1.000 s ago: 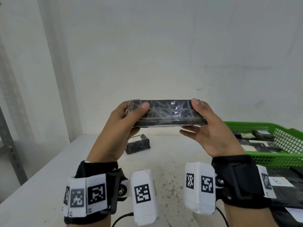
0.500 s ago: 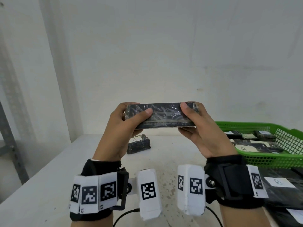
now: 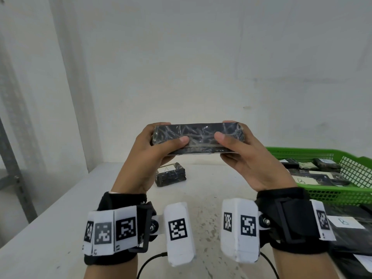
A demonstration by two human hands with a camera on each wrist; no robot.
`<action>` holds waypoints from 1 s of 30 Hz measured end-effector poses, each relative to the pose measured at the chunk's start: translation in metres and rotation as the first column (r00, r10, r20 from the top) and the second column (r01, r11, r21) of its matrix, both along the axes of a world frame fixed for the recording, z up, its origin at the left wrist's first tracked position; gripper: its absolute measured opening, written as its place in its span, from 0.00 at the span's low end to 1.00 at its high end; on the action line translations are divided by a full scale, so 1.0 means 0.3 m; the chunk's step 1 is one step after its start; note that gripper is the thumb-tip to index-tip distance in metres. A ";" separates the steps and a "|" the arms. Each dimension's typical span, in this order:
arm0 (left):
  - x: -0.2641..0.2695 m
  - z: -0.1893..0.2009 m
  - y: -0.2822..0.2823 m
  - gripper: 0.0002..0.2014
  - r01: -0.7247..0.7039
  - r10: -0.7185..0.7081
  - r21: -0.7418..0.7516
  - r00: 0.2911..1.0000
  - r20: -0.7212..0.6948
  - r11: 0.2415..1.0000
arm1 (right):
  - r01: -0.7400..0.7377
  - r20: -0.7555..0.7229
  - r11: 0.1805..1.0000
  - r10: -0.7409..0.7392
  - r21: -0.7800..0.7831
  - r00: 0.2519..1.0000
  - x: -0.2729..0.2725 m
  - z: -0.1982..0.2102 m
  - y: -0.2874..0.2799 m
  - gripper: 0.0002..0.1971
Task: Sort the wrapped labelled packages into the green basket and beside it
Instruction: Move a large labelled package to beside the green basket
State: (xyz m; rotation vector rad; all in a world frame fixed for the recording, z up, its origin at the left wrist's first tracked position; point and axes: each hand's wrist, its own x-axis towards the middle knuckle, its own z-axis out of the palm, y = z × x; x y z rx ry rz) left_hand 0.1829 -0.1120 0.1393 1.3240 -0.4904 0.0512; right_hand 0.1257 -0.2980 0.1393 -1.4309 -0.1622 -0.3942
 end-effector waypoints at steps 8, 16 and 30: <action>0.003 -0.002 0.021 0.35 0.006 -0.006 0.033 1.000 0.013 0.999 | -0.032 -0.016 0.999 0.032 0.019 0.999 -0.001 0.006 0.016 0.36; -0.014 -0.007 -0.028 0.24 -0.018 0.019 -0.013 0.999 0.035 1.000 | 0.026 0.022 0.997 -0.028 0.070 0.999 -0.004 0.007 -0.007 0.30; -0.037 -0.005 -0.056 0.32 -0.051 0.050 0.000 0.991 0.123 0.999 | 0.102 0.109 0.990 -0.113 0.097 0.988 -0.006 0.012 -0.012 0.26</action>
